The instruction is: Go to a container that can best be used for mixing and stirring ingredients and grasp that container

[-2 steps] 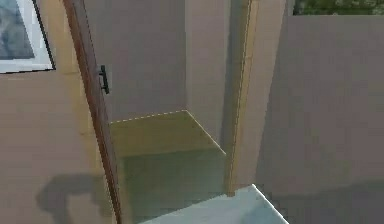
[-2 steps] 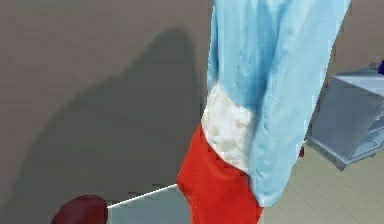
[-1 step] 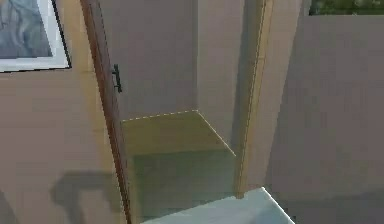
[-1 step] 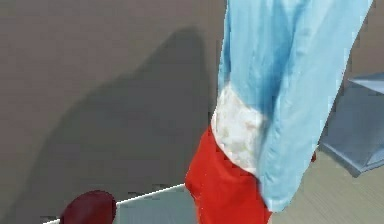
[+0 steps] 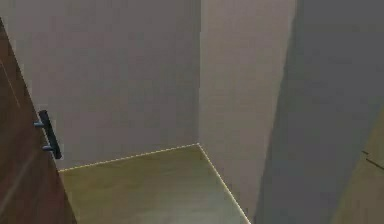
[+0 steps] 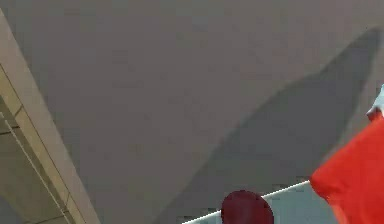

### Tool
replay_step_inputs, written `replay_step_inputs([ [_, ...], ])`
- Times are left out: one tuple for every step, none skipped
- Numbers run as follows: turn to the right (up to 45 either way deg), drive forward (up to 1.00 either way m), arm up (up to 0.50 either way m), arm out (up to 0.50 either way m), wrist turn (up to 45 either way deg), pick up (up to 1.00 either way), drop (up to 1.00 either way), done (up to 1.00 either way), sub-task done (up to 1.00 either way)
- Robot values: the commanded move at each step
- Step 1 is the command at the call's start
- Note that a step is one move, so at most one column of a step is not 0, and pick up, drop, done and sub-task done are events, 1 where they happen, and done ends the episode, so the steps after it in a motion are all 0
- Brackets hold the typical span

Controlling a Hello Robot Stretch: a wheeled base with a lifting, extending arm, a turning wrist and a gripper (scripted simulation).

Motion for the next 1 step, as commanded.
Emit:
replay_step_inputs([
  [-27.0,0.0,0.0,0.0,0.0,0.0,0.0,0.0,0.0],
])
